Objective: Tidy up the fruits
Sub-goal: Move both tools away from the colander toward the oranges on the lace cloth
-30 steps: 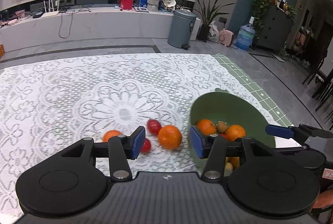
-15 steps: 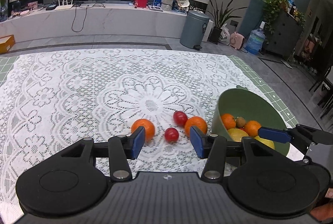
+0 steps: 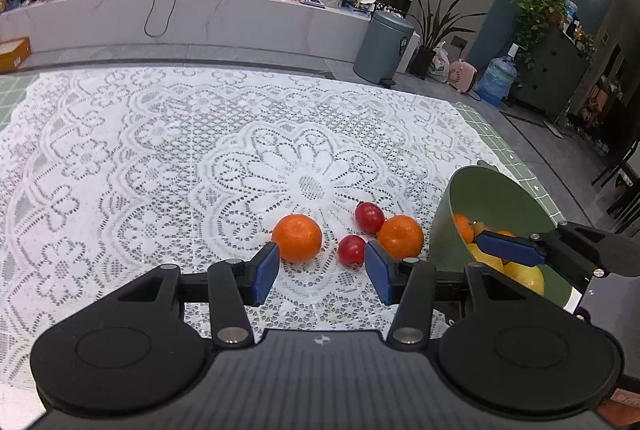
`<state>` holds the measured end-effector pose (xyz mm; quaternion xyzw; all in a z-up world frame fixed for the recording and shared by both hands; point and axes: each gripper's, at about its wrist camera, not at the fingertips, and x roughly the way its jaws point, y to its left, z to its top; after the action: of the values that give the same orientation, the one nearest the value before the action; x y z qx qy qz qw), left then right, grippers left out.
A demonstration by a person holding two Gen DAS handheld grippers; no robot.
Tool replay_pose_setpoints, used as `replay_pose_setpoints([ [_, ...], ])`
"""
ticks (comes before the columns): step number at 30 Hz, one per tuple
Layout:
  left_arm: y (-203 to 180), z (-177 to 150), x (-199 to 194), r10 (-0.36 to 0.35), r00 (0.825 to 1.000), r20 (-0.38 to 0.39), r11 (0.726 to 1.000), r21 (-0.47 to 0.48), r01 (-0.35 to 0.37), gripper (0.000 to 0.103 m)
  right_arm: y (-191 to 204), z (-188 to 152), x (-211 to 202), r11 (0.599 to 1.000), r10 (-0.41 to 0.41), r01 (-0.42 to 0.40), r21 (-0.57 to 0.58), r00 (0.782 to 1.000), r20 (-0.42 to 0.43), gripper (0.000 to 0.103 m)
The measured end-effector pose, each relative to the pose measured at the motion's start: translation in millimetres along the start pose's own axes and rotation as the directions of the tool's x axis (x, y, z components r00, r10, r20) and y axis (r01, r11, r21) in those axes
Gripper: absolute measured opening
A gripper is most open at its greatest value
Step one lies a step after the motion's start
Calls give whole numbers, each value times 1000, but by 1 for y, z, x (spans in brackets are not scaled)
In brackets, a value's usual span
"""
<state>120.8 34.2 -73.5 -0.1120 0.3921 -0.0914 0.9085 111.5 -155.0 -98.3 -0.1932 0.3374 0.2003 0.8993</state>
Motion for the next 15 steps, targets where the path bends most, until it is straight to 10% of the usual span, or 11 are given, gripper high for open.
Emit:
replay_pose_setpoints([
  [15, 7, 4, 41, -6, 997, -72, 1000, 5, 6, 57, 16, 5, 35, 952, -69, 55, -301, 997, -38, 51],
])
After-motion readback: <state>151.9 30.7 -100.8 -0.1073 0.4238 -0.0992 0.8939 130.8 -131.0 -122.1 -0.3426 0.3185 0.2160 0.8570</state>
